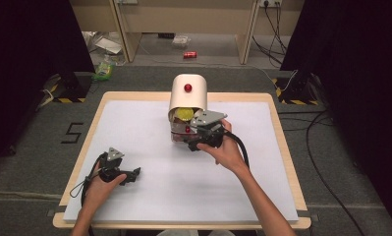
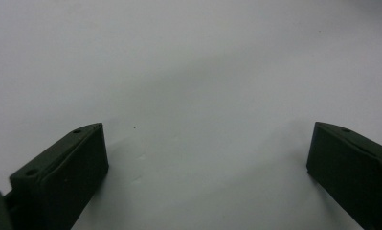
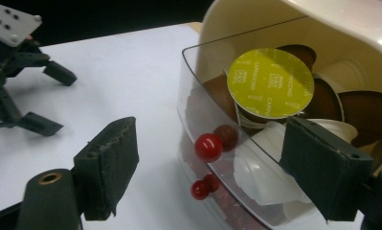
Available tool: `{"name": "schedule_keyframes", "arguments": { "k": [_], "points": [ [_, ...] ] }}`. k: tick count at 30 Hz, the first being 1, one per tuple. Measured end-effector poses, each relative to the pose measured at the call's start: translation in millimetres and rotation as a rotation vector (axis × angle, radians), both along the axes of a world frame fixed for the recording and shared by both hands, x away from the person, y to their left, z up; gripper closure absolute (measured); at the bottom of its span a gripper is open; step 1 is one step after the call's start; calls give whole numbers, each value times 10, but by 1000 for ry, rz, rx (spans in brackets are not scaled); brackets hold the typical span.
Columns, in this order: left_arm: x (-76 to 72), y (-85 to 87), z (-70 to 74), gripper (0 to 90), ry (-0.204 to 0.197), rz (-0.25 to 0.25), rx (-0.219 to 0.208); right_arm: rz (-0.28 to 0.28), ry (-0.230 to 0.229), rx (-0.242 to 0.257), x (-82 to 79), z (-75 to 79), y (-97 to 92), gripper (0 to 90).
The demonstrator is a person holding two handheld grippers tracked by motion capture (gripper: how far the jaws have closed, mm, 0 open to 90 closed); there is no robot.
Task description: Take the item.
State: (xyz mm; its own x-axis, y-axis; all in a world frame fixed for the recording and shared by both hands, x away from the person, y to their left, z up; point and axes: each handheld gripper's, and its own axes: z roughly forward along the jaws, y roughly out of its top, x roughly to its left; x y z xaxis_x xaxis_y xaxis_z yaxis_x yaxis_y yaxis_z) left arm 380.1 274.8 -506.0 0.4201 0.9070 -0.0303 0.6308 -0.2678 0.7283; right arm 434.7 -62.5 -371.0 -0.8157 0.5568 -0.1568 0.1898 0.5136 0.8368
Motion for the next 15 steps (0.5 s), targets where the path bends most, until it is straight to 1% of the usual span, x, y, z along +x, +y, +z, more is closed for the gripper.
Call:
{"name": "schedule_keyframes", "arguments": {
  "k": [2,7,12,15],
  "points": [
    [0,0,0,0,0,0,0,7,-1,-9,-34,-1,-3,215],
    [-1,1,0,0,0,-1,2,17,-3,-7,-90,-9,-17,224],
    [-1,-1,0,0,0,0,0,19,1,21,-164,-35,-49,237],
    [-1,0,0,0,0,0,1,31,-1,19,-213,-40,-65,247]
  ]
}}
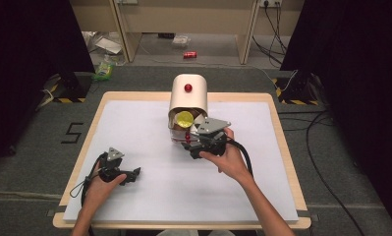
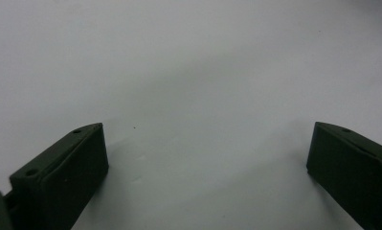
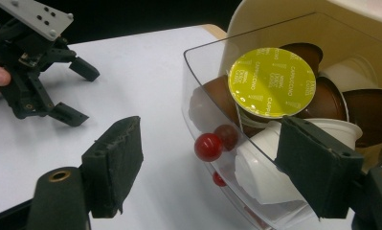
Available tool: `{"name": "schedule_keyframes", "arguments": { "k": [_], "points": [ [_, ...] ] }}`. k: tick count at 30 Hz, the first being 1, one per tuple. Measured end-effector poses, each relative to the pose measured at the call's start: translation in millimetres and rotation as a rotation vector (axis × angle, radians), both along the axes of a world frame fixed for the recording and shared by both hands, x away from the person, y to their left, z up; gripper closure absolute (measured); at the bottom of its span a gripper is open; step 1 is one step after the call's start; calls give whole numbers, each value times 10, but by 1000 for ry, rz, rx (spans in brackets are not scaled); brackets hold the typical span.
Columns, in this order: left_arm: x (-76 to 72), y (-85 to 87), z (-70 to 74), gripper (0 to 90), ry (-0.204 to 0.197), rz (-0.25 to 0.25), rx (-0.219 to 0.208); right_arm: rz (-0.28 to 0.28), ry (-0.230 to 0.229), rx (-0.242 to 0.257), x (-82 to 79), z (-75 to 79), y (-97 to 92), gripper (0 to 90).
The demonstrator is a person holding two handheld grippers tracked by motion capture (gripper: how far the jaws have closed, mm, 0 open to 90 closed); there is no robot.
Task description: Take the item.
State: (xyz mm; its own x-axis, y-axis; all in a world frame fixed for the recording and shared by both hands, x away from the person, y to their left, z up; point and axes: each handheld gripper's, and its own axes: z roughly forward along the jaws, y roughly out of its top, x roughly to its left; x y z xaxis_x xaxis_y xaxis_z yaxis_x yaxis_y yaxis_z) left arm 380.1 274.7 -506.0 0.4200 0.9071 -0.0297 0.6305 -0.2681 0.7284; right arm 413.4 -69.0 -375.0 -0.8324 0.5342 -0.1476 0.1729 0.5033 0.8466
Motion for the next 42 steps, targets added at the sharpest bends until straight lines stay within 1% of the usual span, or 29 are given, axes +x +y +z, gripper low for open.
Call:
{"name": "schedule_keyframes", "arguments": {
  "k": [4,9,15,16,20,21,23,27,30,42],
  "points": [
    [0,0,0,0,0,0,0,3,-9,3,-48,-20,-6,247],
    [0,0,0,0,0,0,0,14,0,-13,-134,-27,-13,252],
    [0,0,0,0,0,0,0,22,11,-20,-208,-37,-20,258],
    [-1,-1,0,0,0,0,0,24,3,-25,-217,-42,-22,258],
    [0,0,0,0,0,0,0,24,8,-29,-255,-54,-24,258],
    [-1,0,0,0,0,0,0,26,-1,-32,-261,-60,-24,258],
    [0,0,0,0,0,0,0,28,-5,-42,-284,-66,-24,258],
    [-1,-1,0,0,0,0,0,35,3,-53,-335,-79,-22,258],
    [-1,-1,0,0,0,0,0,40,-1,-61,-355,-86,-30,258],
    [-2,-1,0,0,-1,1,0,43,11,-70,-394,-95,-25,259]
  ]
}}
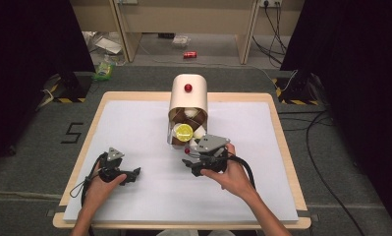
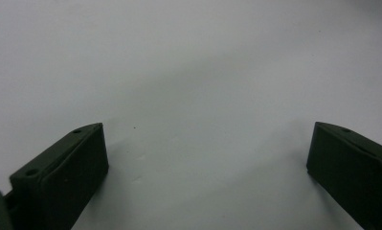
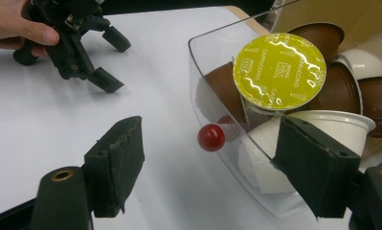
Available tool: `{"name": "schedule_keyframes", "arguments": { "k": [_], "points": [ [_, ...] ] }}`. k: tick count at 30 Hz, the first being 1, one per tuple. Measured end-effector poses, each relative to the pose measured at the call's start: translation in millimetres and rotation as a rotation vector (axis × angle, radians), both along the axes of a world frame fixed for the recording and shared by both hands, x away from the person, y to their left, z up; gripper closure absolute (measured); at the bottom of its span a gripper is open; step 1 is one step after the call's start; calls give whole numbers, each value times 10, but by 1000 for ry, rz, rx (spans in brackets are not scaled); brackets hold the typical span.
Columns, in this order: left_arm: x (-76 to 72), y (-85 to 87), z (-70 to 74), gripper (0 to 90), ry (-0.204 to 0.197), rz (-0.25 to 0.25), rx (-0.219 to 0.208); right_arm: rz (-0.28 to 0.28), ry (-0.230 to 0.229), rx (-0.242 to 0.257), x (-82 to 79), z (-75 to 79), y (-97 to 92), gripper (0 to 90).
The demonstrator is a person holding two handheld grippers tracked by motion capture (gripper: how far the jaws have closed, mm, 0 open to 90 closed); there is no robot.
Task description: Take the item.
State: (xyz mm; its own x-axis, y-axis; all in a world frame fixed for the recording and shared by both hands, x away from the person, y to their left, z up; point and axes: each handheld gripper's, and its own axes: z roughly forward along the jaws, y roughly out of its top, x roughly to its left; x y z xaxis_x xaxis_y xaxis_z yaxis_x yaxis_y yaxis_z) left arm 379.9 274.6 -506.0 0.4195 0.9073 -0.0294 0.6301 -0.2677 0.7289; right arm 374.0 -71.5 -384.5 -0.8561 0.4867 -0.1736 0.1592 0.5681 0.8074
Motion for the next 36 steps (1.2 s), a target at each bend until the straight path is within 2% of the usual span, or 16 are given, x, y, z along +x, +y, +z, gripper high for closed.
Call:
{"name": "schedule_keyframes", "arguments": {
  "k": [11,23,36],
  "points": [
    [0,0,0,0,0,0,0,-6,4,37,11,34,-22,258],
    [0,0,0,0,0,0,0,-22,5,75,44,137,-34,251],
    [0,0,0,0,0,0,0,-42,-21,99,151,286,-11,267]
  ]
}}
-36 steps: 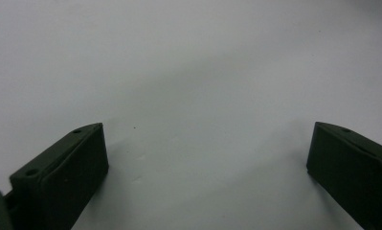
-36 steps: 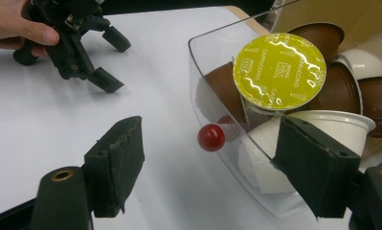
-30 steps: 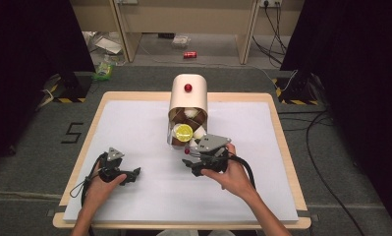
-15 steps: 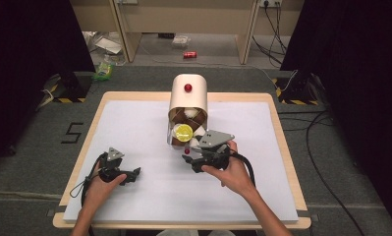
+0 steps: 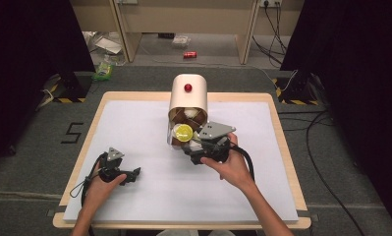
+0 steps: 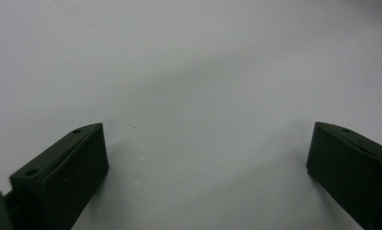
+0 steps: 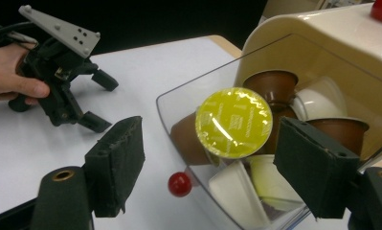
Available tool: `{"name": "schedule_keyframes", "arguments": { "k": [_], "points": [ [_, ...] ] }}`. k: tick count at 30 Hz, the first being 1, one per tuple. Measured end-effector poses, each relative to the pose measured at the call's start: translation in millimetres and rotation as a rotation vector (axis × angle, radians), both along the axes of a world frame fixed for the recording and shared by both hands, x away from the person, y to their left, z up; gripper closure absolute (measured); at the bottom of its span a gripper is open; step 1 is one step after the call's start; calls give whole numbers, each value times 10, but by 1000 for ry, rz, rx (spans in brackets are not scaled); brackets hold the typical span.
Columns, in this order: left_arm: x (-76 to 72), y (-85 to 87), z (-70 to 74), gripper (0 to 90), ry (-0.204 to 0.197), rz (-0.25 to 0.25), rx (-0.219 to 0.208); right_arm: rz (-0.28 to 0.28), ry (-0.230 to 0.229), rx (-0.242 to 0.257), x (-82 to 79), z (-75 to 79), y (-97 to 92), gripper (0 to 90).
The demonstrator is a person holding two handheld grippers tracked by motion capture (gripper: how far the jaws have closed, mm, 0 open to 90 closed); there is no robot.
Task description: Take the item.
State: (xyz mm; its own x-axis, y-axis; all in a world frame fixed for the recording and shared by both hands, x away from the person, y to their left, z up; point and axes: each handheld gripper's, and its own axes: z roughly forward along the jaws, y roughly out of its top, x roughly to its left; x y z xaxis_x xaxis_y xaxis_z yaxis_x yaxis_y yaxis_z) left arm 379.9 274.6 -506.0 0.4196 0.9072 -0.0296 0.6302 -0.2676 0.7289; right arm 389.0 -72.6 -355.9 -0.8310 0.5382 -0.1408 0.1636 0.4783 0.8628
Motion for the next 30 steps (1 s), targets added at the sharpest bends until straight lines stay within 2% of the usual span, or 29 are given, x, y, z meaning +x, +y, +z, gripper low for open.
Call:
{"name": "schedule_keyframes", "arguments": {
  "k": [3,17,30],
  "points": [
    [0,0,0,0,0,0,0,-15,0,-4,39,21,19,281],
    [0,0,0,0,0,0,0,-48,6,-51,229,-68,190,287],
    [0,0,0,0,0,0,0,-58,25,-59,318,-139,239,288]
  ]
}}
